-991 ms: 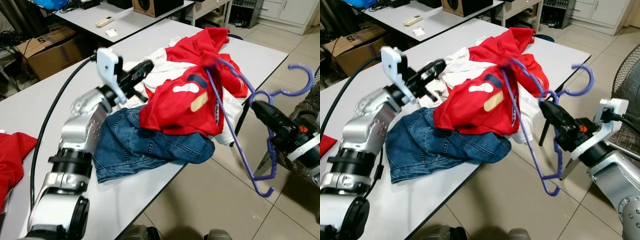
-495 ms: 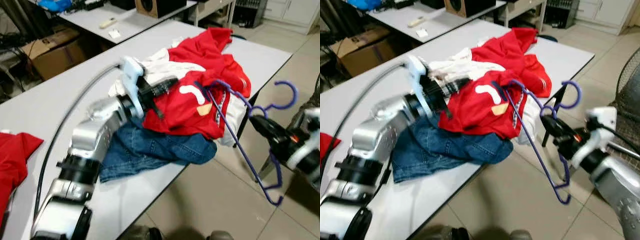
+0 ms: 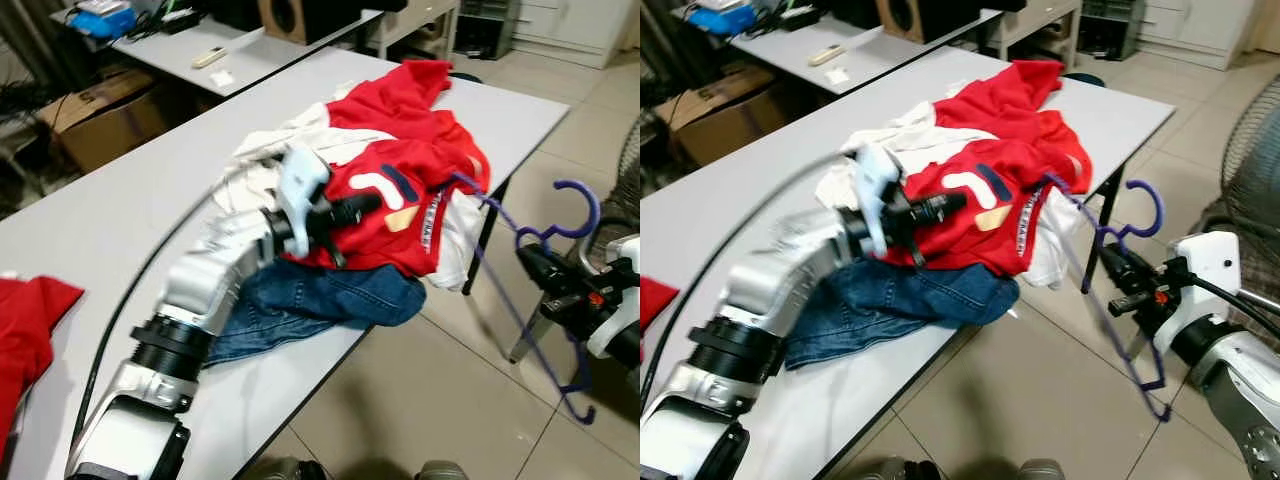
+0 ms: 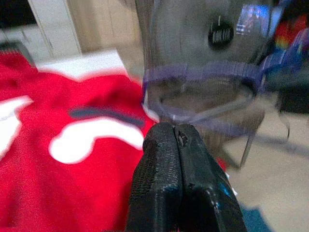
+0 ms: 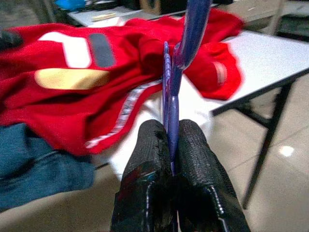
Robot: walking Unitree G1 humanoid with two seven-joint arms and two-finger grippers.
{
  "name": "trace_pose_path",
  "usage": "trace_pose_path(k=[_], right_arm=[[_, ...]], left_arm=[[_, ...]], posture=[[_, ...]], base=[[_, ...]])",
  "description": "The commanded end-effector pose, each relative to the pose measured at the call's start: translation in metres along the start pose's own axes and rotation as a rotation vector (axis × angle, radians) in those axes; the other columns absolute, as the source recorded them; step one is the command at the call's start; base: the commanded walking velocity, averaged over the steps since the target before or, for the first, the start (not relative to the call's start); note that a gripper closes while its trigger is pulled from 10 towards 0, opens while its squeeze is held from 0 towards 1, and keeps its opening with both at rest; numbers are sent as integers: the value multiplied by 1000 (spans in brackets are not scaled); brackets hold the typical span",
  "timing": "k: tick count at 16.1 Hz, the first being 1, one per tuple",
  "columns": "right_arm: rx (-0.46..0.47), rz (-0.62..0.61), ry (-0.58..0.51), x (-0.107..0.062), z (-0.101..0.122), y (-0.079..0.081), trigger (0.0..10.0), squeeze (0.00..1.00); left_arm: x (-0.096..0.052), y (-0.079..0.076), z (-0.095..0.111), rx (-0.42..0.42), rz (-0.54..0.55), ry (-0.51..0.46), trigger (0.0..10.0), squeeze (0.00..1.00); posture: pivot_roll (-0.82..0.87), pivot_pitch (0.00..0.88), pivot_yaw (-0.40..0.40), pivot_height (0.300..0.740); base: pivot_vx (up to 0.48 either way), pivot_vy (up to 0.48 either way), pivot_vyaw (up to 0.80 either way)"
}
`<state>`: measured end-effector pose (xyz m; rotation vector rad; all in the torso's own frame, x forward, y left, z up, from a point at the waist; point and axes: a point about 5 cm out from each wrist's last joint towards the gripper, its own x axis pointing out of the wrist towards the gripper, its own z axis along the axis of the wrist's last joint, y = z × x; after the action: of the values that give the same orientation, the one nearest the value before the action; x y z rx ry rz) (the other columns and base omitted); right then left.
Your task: Hang hanger
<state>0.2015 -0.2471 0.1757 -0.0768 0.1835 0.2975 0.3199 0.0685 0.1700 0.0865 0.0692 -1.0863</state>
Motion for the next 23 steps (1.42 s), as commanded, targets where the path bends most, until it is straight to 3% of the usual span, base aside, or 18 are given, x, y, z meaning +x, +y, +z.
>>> trace_pose_path(k=[1,4,7,10,12,13,20,23], right_arm=[[-57,2,-16,-2,7,-1,10000,0],[-146,111,18,-14,7,6,10000,0],[-176,136,63,-17,0,5,10000,0],[-199,113,63,-17,-2,1,10000,0],[-327,-46,82,-15,-2,-22,10000,0],[-343,-42,70,-15,0,-24,10000,0],[-358,165,89,-11,-4,-7,10000,0],[-375,134,68,-4,-1,-11,10000,0]], left_arm=[[1,5,-7,32,53,50,10000,0],[6,13,-21,65,139,112,10000,0],[10,16,-22,72,174,110,10000,0],[8,24,-22,83,215,107,10000,0],[7,29,-20,71,243,87,10000,0],[7,29,-19,73,243,86,10000,0],[4,34,-19,77,255,80,10000,0],[3,35,-19,79,254,81,10000,0]], posture=[[-327,0,190,740],[-323,0,183,740],[-331,0,186,740],[-328,0,183,740],[-326,0,183,740],[-326,0,183,740],[-325,0,186,740],[-325,0,186,740]], base=[[0,0,0],[0,0,0],[0,0,0],[0,0,0],[0,0,0],[0,0,0],[0,0,0],[0,0,0]])
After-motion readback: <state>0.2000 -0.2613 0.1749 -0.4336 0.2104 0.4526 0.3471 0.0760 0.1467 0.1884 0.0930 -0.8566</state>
